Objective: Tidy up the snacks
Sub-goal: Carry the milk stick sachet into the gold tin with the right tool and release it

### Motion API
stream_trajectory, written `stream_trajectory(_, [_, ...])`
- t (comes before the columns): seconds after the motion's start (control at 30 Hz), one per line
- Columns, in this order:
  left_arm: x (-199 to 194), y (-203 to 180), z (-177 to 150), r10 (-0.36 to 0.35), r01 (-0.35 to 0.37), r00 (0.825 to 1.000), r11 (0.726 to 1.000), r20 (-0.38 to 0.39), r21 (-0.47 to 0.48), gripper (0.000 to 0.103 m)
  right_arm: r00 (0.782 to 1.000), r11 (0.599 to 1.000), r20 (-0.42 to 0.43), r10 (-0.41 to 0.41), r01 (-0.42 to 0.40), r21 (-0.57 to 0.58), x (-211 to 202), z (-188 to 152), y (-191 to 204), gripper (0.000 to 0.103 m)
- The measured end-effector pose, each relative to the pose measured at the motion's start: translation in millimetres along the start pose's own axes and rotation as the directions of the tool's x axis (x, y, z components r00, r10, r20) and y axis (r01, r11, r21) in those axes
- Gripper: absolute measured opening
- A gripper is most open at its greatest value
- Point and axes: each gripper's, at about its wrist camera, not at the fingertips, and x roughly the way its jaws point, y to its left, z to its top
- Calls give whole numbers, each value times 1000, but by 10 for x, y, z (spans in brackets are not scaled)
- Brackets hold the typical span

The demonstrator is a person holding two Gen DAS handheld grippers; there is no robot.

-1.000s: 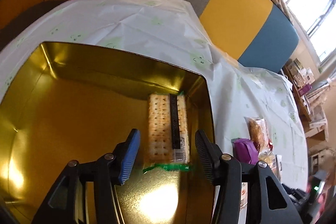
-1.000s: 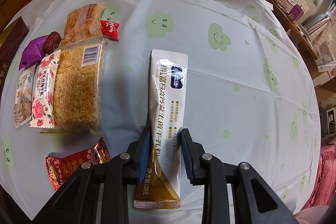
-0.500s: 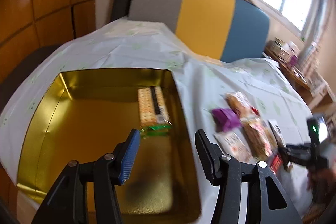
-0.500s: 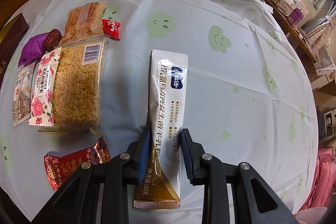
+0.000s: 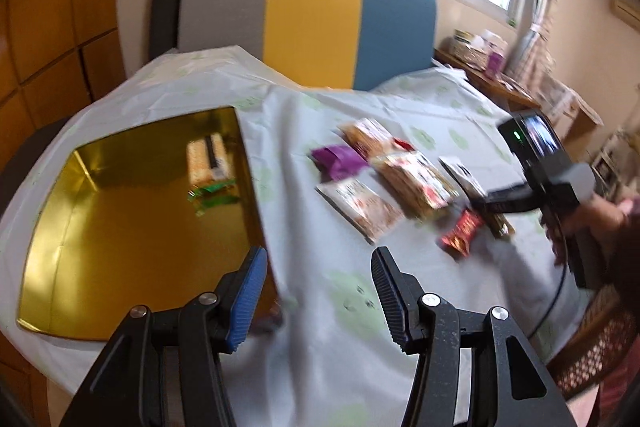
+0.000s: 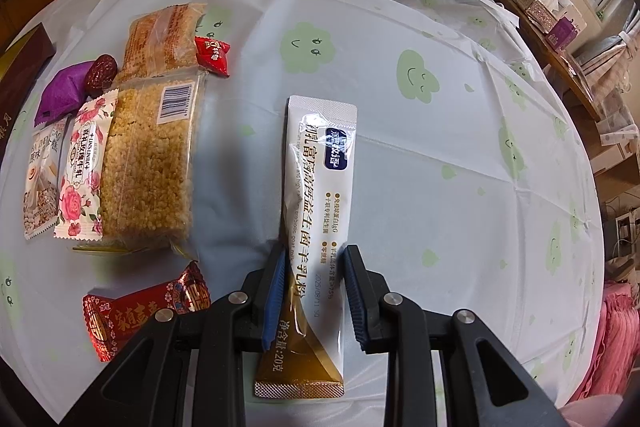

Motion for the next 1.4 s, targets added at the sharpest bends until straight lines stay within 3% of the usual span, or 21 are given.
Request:
stream_trajectory(0.47, [230,-232,-378,-37,45,993,997,-110,70,55,1000,1000,-2,5,-5,4,-11,2,-18,29])
stream_trajectory(0.73, [424,-209,-513,-38,50,985,996,-170,71,55,1000,997,-11,21,-20,79,-10,69,-223,27])
stream_trajectory(0.9, [499,-185,-571,-43,57,980,996,-192,68,55,996,984,73,42,-54,169,-164,124,-462,27])
stream_trajectory(1.03, [510,-186,-590,-44,59,982,995,-186,77,55,973,969,200,118,-156,190,-426,133,-571,27])
stream_trajectory(1.1, [508,-178,-596,-52,67,982,995,-180,76,56,952,953,235,194,-240,186,-511,136,-589,27])
stream_trajectory(1.27, [505,-168,-625,-66,77,987,994,-147,76,58,921,931,221,321,-349,105,-716,195,-328,27])
stream_trajectory(1.4, [487,-176,-672,-71,82,992,991,-105,105,59,883,898,166,439,-439,-40,-977,284,221,27])
